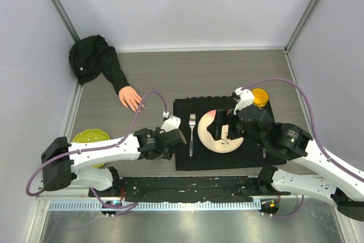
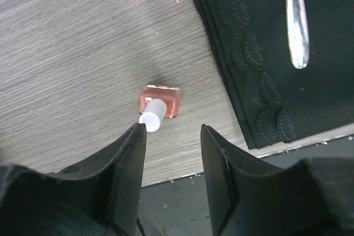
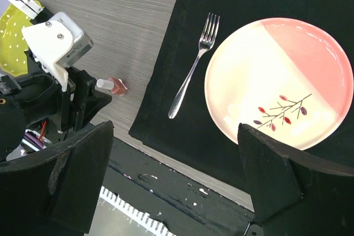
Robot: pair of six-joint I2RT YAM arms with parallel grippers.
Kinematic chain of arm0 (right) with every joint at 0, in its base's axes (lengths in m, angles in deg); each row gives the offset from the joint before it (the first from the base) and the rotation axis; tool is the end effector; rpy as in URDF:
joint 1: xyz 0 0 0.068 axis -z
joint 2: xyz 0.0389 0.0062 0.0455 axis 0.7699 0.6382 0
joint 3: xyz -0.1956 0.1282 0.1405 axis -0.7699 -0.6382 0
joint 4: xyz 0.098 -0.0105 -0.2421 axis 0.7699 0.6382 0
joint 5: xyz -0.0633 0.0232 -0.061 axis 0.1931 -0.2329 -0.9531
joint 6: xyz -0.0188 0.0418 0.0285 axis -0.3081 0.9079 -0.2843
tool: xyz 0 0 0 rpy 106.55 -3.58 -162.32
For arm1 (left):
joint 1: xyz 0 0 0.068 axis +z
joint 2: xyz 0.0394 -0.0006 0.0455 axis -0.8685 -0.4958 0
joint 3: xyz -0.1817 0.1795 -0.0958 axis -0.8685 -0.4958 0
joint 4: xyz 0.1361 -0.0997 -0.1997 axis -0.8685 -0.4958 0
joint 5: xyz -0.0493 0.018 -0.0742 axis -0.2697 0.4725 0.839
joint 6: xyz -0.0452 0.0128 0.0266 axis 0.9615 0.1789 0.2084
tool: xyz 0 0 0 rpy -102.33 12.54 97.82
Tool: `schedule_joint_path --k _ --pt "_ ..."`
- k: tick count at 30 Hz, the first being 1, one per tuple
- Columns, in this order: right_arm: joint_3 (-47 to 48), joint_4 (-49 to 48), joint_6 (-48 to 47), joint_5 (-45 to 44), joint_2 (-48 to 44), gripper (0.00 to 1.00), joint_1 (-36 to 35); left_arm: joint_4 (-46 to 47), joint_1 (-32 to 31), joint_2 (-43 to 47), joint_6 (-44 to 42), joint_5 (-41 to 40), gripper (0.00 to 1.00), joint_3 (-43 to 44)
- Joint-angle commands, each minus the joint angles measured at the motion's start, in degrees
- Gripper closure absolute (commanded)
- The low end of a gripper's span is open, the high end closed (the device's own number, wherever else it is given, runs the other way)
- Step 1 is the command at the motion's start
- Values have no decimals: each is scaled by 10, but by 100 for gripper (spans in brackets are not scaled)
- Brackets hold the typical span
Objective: Paint the nails
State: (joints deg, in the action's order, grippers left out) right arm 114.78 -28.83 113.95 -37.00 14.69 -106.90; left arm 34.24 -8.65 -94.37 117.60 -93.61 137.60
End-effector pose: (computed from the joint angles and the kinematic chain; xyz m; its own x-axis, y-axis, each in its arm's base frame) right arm 0.0945 0.1241 0.3584 -0.6223 0.0252 -0.7824 -0.3815 0.8629 0.3313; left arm 0.0970 -0.2082 0.2267 -0.7953 0.2771 -0.5392 0.3055 0.9514 0.0384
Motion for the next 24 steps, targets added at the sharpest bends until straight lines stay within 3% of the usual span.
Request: schedule_joint_path --k 1,7,16,24 --pt "0 -4 14 -11 -8 0 -1 0 -2 0 13 -48 51 1" --pt "1 -4 8 -9 7 0 -1 -15 0 15 16 -77 51 7" --pt "-12 -13 7 -8 12 0 0 19 12 8 1 -42 60 -18" --pt "-18 -15 7 -6 10 0 -1 40 17 -7 -11 -37 60 -28"
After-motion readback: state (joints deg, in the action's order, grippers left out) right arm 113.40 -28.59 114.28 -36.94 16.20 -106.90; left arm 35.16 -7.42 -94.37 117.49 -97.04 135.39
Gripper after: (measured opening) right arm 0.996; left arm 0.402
